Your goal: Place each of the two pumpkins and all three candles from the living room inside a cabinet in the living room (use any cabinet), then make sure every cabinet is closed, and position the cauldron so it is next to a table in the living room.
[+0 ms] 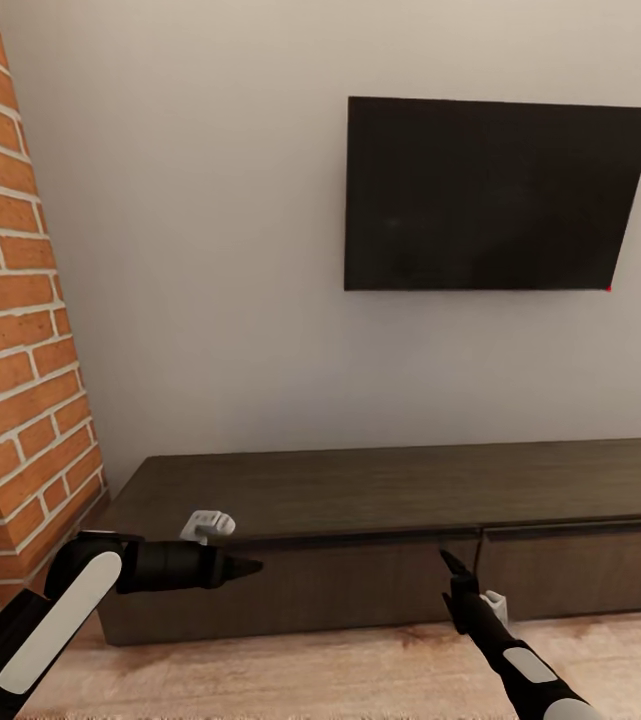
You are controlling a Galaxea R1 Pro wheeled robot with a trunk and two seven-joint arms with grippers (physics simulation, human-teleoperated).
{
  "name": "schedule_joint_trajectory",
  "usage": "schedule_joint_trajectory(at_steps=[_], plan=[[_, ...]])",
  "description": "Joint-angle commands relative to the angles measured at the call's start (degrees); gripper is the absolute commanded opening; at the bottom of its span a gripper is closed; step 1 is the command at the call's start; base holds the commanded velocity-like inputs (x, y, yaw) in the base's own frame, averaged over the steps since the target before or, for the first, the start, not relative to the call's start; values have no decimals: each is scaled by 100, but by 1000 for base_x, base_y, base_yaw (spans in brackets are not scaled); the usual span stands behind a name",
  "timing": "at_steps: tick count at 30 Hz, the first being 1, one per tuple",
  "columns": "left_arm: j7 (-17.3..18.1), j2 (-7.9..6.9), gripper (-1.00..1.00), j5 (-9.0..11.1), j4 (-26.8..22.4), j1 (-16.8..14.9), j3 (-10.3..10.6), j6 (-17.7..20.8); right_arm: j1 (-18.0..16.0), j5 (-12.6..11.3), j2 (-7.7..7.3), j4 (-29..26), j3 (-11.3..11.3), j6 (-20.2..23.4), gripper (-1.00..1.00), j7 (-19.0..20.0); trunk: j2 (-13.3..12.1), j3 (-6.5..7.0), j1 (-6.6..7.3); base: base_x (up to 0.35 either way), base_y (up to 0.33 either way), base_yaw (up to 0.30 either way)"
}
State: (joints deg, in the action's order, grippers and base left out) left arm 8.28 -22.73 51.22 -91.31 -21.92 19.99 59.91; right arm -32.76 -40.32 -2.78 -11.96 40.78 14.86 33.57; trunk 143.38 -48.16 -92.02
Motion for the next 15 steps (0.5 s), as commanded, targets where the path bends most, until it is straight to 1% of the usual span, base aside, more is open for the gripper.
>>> schedule_joint_trajectory(at_steps=[1, 4, 11, 13, 15], plan=[[59, -3, 100, -57, -1, -5, 4, 9, -5, -46, -1, 0, 16, 52, 100, 9, 5, -29, -1, 0, 0, 0], [60, -3, 100, -59, -1, -5, 5, 9, -5, -46, -2, 0, 12, 52, 100, 9, 9, -96, -9, 0, 0, 0], [67, -3, 100, -58, -1, -5, 3, 9, -3, -46, 0, -3, 5, 52, 100, 11, 9, -96, -9, 0, 0, 0], [68, -3, 100, -59, -1, -5, 3, 9, -3, -44, 1, -1, 3, 51, 100, 72, 9, -96, -9, 0, 0, 0], [68, -3, 100, -59, -1, -7, 4, 9, -2, -36, -1, 0, 1, 46, 100, 224, 9, -96, -9, 25, 0, 0]])
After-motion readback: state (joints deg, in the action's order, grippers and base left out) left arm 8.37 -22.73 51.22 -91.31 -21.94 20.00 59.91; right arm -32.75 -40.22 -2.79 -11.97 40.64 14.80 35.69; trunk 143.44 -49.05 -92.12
